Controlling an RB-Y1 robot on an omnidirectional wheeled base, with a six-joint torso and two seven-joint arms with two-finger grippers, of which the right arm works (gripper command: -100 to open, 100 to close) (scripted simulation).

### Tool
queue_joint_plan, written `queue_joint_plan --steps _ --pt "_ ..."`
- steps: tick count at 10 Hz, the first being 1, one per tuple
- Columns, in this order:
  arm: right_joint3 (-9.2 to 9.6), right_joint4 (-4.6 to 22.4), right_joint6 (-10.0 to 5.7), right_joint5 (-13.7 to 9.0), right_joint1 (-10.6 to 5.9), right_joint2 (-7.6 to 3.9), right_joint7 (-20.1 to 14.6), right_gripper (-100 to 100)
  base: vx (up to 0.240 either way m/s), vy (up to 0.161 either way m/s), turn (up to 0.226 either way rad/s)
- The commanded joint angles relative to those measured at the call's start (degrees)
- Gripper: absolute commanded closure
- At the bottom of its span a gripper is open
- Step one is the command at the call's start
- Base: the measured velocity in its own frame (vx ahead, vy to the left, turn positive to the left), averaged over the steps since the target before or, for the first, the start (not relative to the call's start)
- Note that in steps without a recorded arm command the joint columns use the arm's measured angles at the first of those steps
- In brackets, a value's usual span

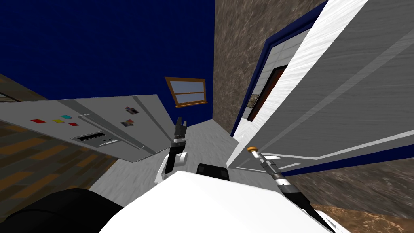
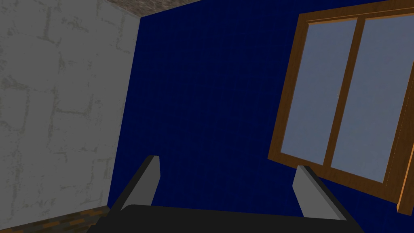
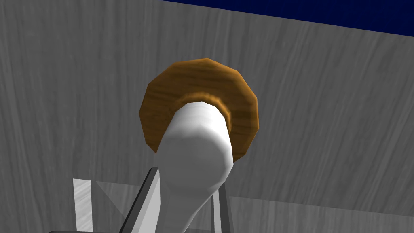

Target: Pull the door open

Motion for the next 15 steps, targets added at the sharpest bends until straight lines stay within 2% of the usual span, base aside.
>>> queue_joint_plan --steps 1,2,11,12,15 --pt "-0.05 0.1 -0.14 0.0 0.02 -0.10 0.0 100 0.000 0.000 0.000" --pt "0.21 0.3 -0.78 -0.2 0.30 -0.23 -0.1 100 0.000 0.000 0.000" --pt "0.21 0.3 -0.78 -0.2 0.30 -0.23 -0.1 100 0.000 0.001 0.003" --pt "0.52 0.7 -1.69 -0.5 0.76 -0.46 -0.2 100 -0.004 -0.011 -0.010" --pt "0.52 0.7 -1.69 -0.5 0.76 -0.46 -0.2 100 -0.007 0.000 0.033"
